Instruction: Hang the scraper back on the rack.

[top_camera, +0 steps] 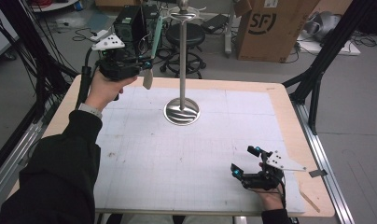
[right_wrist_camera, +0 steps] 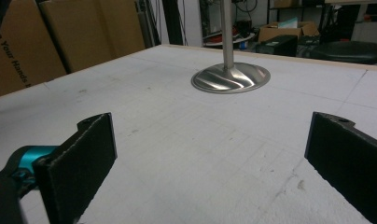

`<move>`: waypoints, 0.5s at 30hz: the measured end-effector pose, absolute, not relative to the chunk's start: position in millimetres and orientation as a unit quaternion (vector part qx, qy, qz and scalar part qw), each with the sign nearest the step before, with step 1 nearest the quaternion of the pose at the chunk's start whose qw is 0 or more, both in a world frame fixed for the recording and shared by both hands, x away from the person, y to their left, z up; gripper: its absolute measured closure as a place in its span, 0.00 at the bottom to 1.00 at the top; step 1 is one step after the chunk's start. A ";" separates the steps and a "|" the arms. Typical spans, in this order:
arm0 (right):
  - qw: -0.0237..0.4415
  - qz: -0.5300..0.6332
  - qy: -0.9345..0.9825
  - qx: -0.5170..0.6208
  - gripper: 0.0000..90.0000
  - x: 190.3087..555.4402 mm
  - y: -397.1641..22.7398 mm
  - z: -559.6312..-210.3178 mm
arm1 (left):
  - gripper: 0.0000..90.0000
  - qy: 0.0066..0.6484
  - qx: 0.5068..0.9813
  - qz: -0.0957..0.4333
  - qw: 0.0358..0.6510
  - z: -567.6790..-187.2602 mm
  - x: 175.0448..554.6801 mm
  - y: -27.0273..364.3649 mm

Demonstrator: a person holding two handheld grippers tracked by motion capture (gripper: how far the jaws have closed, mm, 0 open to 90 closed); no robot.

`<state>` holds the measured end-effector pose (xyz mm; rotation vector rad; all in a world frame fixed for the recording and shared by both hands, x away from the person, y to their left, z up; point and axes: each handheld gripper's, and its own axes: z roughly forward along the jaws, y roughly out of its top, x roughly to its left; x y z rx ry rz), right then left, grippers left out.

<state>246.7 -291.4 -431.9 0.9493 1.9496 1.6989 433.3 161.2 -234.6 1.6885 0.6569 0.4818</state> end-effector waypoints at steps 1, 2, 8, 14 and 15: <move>0.193 0.605 0.695 0.337 0.01 246.9 -291.0 -431.8 | 0.89 0.283 0.726 0.207 0.592 -235.3 434.1 159.5; 0.192 0.604 0.697 0.337 0.01 246.8 -290.5 -432.0 | 0.89 0.284 0.726 0.207 0.592 -235.7 434.7 157.7; 0.192 0.605 0.695 0.338 0.01 246.8 -291.9 -432.1 | 0.89 0.289 0.724 0.221 0.585 -238.0 438.4 149.4; 0.190 0.603 0.697 0.338 0.01 247.0 -291.3 -432.8 | 0.86 0.285 0.728 0.247 0.573 -238.0 435.9 147.0; 0.190 0.603 0.698 0.337 0.01 247.0 -291.4 -432.7 | 0.81 0.283 0.727 0.250 0.573 -238.0 435.3 147.3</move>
